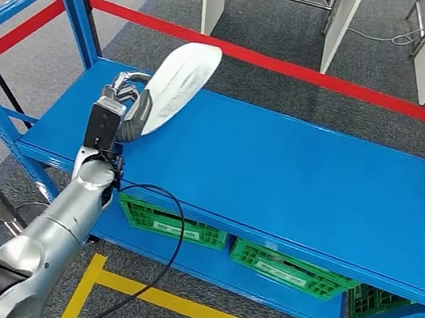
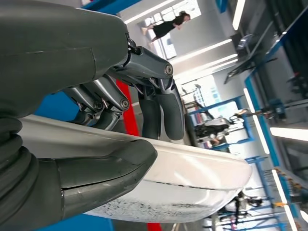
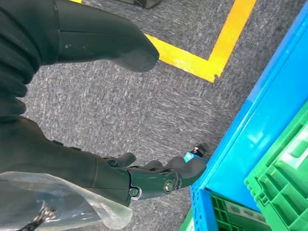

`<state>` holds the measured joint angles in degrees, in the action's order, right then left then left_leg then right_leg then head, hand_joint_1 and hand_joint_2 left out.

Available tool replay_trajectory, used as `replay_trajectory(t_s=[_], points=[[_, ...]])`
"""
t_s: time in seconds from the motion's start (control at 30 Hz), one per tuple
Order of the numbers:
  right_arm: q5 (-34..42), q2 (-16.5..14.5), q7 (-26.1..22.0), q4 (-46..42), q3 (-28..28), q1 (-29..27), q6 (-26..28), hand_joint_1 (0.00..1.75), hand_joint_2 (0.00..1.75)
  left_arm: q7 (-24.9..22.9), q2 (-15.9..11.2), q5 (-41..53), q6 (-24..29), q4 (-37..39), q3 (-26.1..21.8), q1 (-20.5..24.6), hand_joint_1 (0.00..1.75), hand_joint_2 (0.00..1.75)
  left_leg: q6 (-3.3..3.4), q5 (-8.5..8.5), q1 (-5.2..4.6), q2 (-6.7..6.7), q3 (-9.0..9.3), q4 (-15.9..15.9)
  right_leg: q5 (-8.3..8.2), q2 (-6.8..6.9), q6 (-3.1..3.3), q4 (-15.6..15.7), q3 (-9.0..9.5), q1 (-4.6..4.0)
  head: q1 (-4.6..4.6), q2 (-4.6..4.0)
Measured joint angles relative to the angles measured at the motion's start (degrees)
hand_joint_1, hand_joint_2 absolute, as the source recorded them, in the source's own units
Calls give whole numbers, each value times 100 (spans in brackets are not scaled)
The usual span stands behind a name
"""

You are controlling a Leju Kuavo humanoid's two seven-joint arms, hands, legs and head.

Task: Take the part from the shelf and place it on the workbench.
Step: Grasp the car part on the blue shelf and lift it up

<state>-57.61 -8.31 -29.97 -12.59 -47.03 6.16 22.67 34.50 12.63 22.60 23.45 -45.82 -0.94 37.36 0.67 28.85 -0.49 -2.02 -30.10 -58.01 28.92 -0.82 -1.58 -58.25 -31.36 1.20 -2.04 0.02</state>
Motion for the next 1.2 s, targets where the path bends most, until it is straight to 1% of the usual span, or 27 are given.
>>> replay_trajectory(t_s=[0.23,0.37,0.5,0.63,0.8,0.87,1.07,1.2], points=[[3,-20,-35,-1,-48,5,14,0,175,0,-36,-38,5,-437,117,-156,175,175,0,0,-1,1,-2,-1,0,-1,0,0,0,1,1,1],[104,-37,-321,-2,-67,20,47,0,175,122,-67,-293,176,-696,182,-270,175,175,0,0,-1,3,-4,-1,-1,-6,0,0,-2,2,0,0],[230,-40,-342,-2,-125,63,-271,0,175,130,-174,-611,377,-1375,384,-526,175,175,0,0,-1,0,-7,-1,0,-1,0,0,-5,1,0,1],[259,-39,-329,-2,-179,84,-506,0,175,99,-312,-649,600,-2053,603,-793,175,175,0,0,-1,1,-11,0,0,-3,0,0,-9,1,1,0],[391,-39,-368,-2,-194,75,-1154,0,175,204,-458,-649,1027,-2762,797,-1102,175,175,0,0,-1,1,-12,0,0,-3,0,0,-12,1,0,0],[417,-39,-380,-2,-195,68,-1328,0,175,225,-500,-682,1138,-3038,854,-1207,175,175,0,0,-1,1,-12,0,0,-3,0,0,-12,1,0,0],[404,-39,-343,-2,-202,47,-1391,0,175,404,-542,-934,1495,-3602,933,-1426,175,175,0,0,-1,4,-12,0,0,-7,0,0,-13,1,0,0],[396,-39,-288,-2,-206,48,-1348,0,175,445,-472,-940,1641,-3862,885,-1523,175,175,0,0,-1,3,-13,0,0,-4,0,0,-12,1,1,0]])
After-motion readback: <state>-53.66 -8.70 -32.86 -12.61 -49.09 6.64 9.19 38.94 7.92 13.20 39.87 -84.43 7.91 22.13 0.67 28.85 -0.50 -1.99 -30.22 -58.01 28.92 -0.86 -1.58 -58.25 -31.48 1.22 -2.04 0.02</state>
